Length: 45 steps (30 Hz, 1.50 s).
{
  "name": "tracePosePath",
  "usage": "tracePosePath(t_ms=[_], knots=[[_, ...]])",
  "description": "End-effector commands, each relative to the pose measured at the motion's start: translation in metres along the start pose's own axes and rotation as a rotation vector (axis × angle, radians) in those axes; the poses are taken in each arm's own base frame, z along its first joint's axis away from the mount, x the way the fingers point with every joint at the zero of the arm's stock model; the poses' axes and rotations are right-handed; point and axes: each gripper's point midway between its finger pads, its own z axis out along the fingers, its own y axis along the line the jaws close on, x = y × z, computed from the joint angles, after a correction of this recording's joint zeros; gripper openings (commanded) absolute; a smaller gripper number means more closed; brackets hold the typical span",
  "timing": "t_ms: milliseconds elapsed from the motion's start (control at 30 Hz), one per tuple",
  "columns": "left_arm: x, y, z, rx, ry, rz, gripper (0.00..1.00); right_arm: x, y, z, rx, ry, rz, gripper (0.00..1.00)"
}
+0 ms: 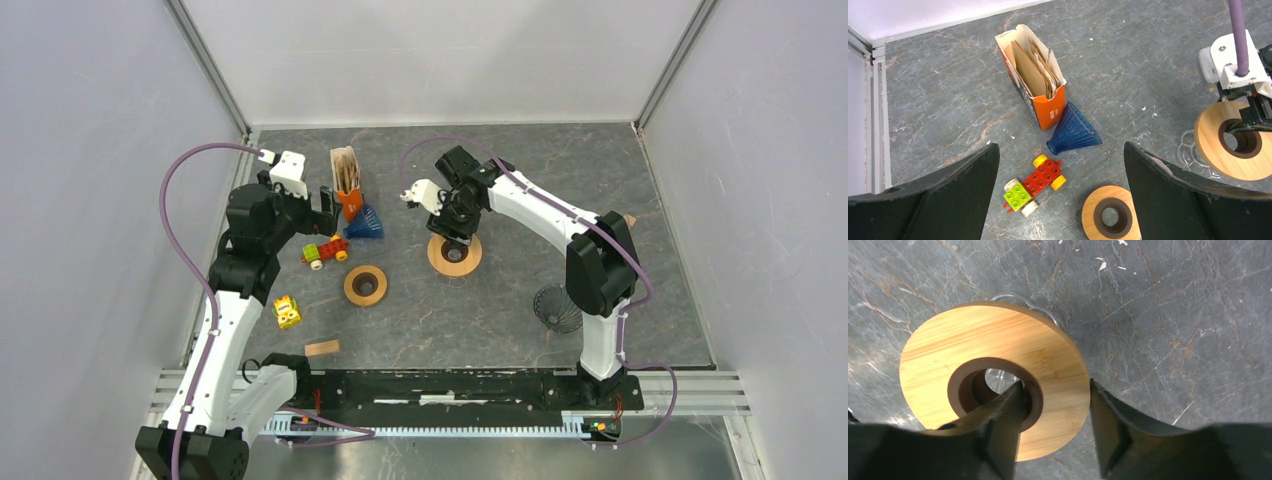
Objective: Place the coffee filter in the dripper
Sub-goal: Place the dripper holder onto the coffee server, then pick up the coffee dripper from the center of the board.
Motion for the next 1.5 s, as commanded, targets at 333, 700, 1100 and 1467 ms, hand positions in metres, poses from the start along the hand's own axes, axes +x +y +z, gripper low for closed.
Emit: tracePosePath(t_ms=[333, 700, 1100, 1467], knots=[[-0.017, -0.001, -0.001, 0.011, -0.058, 0.018, 1.0, -0.03, -0.013, -0.058, 0.125, -0.121, -0.034, 0.78], [0.004, -0.032, 0.0, 0.211, 0.023, 0.089, 1.0, 0.066, -0.006, -0.137, 0.308, -0.19, 0.064, 0.85], [0.015, -0.043, 0.009, 0.278, 0.043, 0.043, 1.0, 0.209, 0.041, -0.128, 0.277, 0.011, 0.217, 0.84], [0.013, -0.048, 0.008, 0.3, 0.024, 0.027, 1.0, 0.264, 0.067, -0.096, 0.125, 0.046, 0.335, 0.75]])
